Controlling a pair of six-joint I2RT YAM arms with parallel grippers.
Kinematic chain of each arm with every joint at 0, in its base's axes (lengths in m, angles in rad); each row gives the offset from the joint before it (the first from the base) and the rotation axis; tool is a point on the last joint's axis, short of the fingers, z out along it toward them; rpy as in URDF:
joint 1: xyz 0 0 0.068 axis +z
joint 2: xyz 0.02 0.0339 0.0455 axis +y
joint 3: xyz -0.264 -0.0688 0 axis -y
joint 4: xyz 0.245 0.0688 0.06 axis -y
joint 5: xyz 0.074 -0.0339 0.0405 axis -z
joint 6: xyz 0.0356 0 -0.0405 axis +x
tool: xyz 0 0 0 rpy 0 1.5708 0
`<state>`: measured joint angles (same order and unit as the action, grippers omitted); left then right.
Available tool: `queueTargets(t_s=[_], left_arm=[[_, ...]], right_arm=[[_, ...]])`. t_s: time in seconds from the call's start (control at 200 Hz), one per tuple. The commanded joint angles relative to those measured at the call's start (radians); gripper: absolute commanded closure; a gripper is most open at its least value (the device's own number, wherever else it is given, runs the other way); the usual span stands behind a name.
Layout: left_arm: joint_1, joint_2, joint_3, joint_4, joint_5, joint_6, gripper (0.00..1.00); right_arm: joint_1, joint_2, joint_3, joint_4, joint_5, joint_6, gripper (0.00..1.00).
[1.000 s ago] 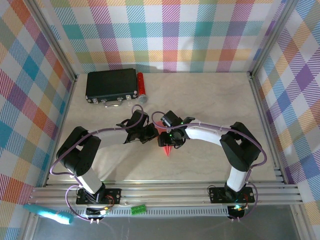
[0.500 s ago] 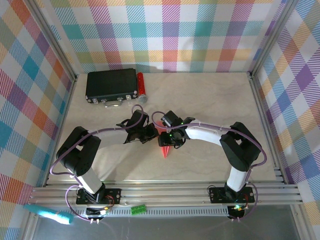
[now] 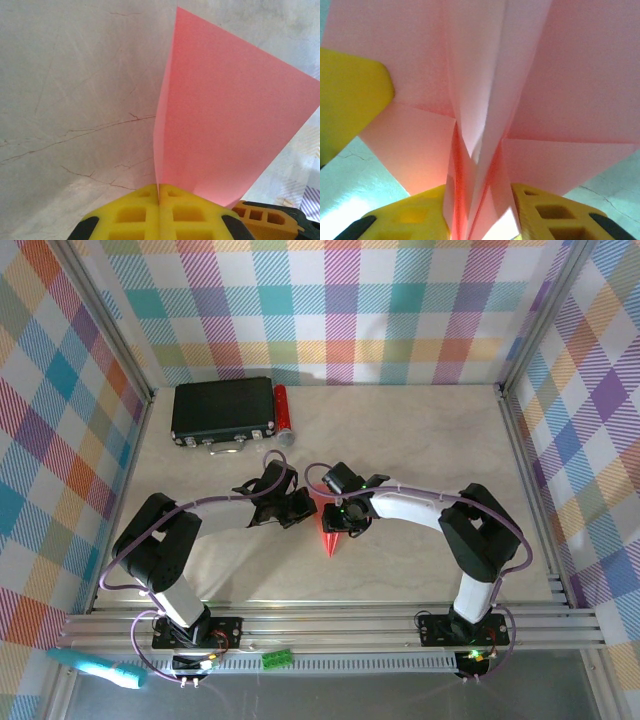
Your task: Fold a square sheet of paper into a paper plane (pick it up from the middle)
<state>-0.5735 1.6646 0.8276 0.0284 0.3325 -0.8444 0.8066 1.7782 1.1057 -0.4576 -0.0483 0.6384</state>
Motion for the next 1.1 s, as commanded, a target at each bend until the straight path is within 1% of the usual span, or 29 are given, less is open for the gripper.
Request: queueTargets(t_s=[0.0, 0.12, 0.155, 0.225, 0.335, 0.485, 0.655, 0.915, 1.095], left_arm=[[0.004, -0.031, 0.015, -0.022, 0.01, 0.014, 0.96], [0.004, -0.035, 0.015, -0.027, 0.004, 0.014, 0.93], [0.004, -0.042, 0.014, -0.033, -0.005, 0.016, 0.9], [0.005, -0.062, 0.012, -0.056, -0.033, 0.025, 0.84], [0.015, -0.107, 0.02, -0.138, -0.105, 0.058, 0.74], [0.051, -0.177, -0.016, -0.181, -0.17, 0.065, 0.61], [0.095, -0.222, -0.06, -0.191, -0.176, 0.063, 0.51], [0.118, -0.248, -0.083, -0.223, -0.2, 0.095, 0.37], [0.129, -0.281, -0.09, -0.262, -0.243, 0.123, 0.25]], right_arm=[[0.005, 0.033, 0.033, -0.037, -0.001, 0.03, 0.62], [0.005, 0.041, 0.042, -0.05, 0.011, 0.046, 0.63], [0.005, 0.045, 0.048, -0.054, 0.011, 0.05, 0.63], [0.005, 0.055, 0.059, -0.066, 0.01, 0.052, 0.66], [0.005, 0.061, 0.067, -0.075, 0.014, 0.063, 0.7], [0.006, 0.07, 0.078, -0.098, 0.027, 0.083, 0.73], [0.006, 0.085, 0.086, -0.122, 0.041, 0.104, 0.74], [0.009, 0.105, 0.105, -0.14, 0.042, 0.096, 0.74], [0.009, 0.103, 0.121, -0.169, 0.076, 0.091, 0.8]])
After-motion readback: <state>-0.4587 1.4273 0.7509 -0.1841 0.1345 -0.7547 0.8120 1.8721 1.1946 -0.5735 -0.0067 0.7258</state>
